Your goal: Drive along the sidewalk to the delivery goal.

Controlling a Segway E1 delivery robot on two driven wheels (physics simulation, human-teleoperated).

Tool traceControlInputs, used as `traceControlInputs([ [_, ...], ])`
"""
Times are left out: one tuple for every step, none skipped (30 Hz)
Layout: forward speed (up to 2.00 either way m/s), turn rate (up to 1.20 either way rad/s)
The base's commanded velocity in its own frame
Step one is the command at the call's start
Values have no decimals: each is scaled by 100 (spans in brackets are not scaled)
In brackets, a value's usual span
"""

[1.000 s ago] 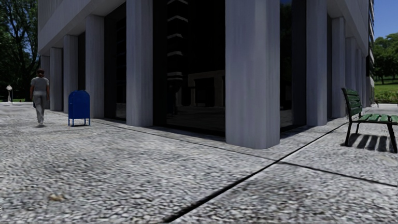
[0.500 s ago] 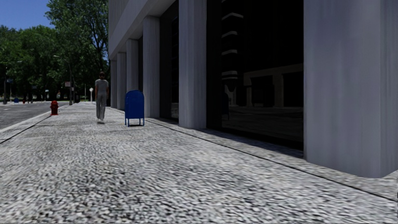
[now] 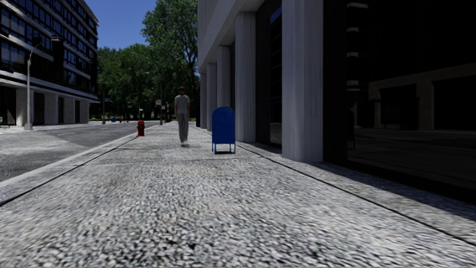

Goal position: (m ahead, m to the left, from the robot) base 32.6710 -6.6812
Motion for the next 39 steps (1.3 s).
traceControlInputs([
  [159,64],
  [159,64],
  [159,64],
  [159,63],
  [159,63],
  [159,61],
  [159,61],
  [159,60],
  [162,60],
  [162,60],
  [200,60],
  [200,53],
  [200,0],
  [200,0],
  [200,0],
  [200,0],
  [200,0],
  [200,0],
  [200,0],
  [200,0],
  [200,0],
  [200,0],
  [200,0],
  [200,0],
  [200,0],
  [200,0],
  [200,0],
  [200,0],
  [200,0],
  [200,0],
  [200,0],
  [200,0],
  [200,0],
  [200,0],
  [200,0],
  [200,0],
  [200,0],
  [200,0],
  [200,0],
])
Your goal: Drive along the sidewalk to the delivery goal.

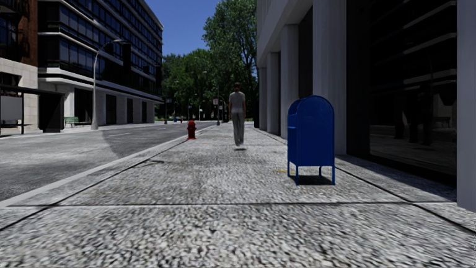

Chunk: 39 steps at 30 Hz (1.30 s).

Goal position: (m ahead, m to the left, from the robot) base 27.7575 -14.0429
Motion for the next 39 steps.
traceControlInputs([
  [200,0],
  [200,0],
  [200,0],
  [200,0],
  [200,0],
  [200,0],
  [200,0],
  [200,0],
  [200,0],
  [200,0],
  [200,0],
  [200,0],
  [200,0],
  [200,0],
  [200,0],
  [200,0],
  [200,0],
  [200,0],
  [200,0],
  [200,0],
  [200,0],
  [200,0],
  [200,0],
  [200,0],
  [200,0],
  [200,0],
  [200,0],
  [200,0],
  [200,0],
  [200,0],
  [200,0],
  [200,0],
  [200,0],
  [200,0],
  [200,0],
  [200,0],
  [200,0],
  [200,0],
  [200,0],
])
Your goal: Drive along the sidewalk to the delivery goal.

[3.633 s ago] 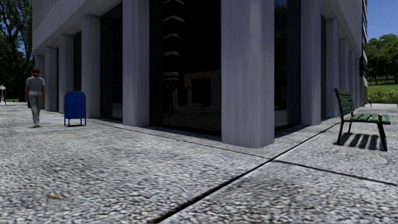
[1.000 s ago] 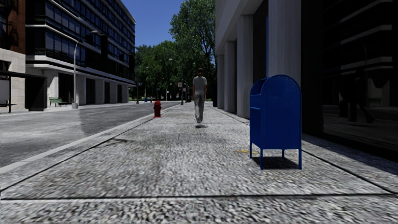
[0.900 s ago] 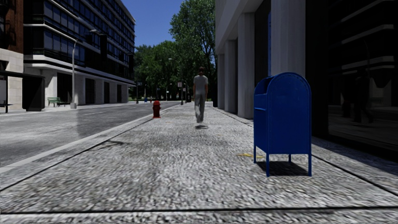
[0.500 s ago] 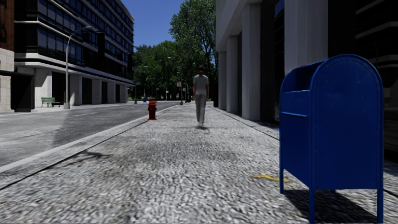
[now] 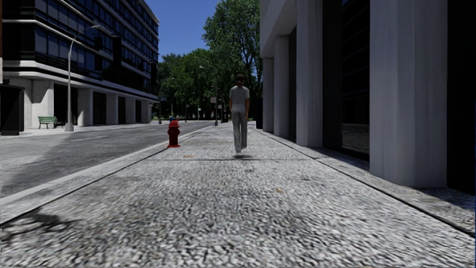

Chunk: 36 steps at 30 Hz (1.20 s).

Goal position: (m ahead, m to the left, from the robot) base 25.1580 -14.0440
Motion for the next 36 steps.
traceControlInputs([
  [200,0],
  [200,0],
  [200,0],
  [200,0],
  [200,0],
  [200,0],
  [200,0],
  [200,0],
  [200,0],
  [200,0],
  [200,0],
  [200,0],
  [200,0],
  [200,0],
  [200,0],
  [200,0],
  [200,0],
  [200,0],
  [200,0],
  [200,0],
  [200,0],
  [200,0],
  [200,0],
  [200,0],
  [200,0],
  [200,0],
  [200,0],
  [200,0],
  [200,0],
  [200,0],
  [200,0],
  [200,0],
  [200,0],
  [200,0],
  [200,0],
  [200,0],
])
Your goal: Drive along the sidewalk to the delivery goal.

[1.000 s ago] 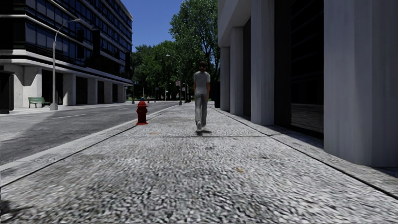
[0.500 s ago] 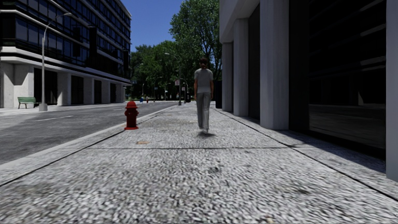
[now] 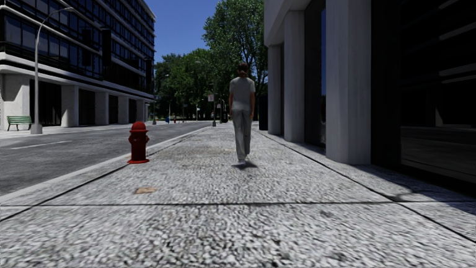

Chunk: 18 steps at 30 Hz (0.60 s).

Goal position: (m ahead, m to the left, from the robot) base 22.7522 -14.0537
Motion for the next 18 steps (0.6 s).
traceControlInputs([
  [200,0],
  [200,0],
  [200,0],
  [200,0],
  [200,0],
  [200,0],
  [200,0],
  [200,0],
  [200,0],
  [200,0],
  [200,0],
  [200,0],
  [200,0],
  [200,0],
  [200,0],
  [200,0],
  [200,0],
  [200,0],
])
